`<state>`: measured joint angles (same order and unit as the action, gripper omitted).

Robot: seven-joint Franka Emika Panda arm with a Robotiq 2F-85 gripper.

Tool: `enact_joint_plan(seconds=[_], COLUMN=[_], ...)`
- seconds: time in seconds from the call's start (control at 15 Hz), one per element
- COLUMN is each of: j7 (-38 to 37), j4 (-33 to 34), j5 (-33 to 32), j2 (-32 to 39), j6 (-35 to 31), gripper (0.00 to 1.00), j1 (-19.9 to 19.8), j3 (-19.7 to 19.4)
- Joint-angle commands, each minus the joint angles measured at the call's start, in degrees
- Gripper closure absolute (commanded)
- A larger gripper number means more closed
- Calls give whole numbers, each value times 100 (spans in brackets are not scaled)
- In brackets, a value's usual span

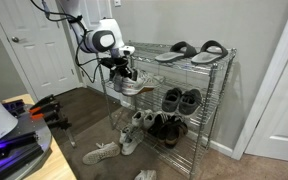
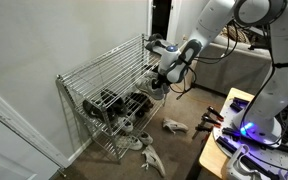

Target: Move the white pair of shoes to the second shelf

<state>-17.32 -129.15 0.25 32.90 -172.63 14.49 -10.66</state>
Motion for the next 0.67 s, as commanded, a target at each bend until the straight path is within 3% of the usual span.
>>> enact_joint_plan(seconds=[0.0,0.2,0.6], j7=[-51,58,130], j4=[220,332,275], j5=[107,209,604], j2=[190,412,747], j6=[-458,-647,-1654], gripper=[95,95,95], j1=[60,-78,-333], j3=[-25,91,370])
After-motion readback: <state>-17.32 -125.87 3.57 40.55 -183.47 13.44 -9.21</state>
